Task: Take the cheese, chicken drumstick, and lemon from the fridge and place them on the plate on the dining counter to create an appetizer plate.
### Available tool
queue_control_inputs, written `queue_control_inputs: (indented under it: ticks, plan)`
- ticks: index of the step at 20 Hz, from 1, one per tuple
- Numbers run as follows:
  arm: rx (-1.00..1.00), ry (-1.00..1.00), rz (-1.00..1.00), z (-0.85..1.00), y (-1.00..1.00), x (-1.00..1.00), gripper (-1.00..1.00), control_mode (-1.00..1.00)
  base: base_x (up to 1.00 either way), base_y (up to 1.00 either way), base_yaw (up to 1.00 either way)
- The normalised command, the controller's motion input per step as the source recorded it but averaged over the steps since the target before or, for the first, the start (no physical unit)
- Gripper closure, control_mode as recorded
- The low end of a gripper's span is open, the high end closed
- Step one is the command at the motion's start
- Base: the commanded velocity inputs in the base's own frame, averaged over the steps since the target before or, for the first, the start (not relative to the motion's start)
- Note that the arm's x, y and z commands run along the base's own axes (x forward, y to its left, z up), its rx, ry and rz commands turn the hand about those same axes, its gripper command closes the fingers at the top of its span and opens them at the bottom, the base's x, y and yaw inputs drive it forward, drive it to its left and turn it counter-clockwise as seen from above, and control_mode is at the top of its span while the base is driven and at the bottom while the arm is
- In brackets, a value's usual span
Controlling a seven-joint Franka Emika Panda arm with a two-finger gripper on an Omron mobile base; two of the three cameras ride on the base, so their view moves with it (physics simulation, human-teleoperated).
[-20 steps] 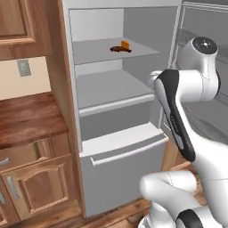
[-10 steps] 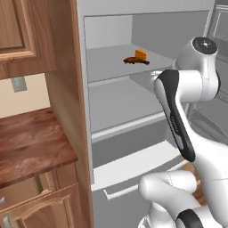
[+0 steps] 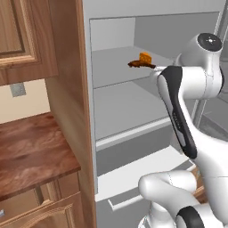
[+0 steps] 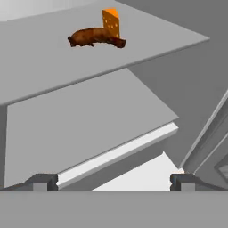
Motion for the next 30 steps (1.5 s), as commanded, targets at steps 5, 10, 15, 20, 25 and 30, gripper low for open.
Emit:
queue_control_inputs:
  ticks: [5,10,15,20,25,30]
  plan:
    - [0.01,-0.17,0.01,0.66,-0.3,0.39,-1.0,-1.0,0.0,0.0,0.0]
    - [0.01,-0.02,0.03,0.26,-0.04,0.89,-1.0,-1.0,0.0,0.0,0.0]
    - [0.0,0.03,0.04,-0.06,0.06,0.88,-1.0,-1.0,0.0,0.0,0.0]
    - [-0.01,0.03,0.05,-0.25,0.0,0.76,-1.0,-1.0,0.0,0.0,0.0]
    - [0.0,0.0,0.1,-0.29,0.0,0.74,-1.0,-1.0,0.0,0.0,0.0]
    - [-0.03,0.0,0.12,-0.38,0.0,0.41,-1.0,-1.0,0.0,0.0,0.0]
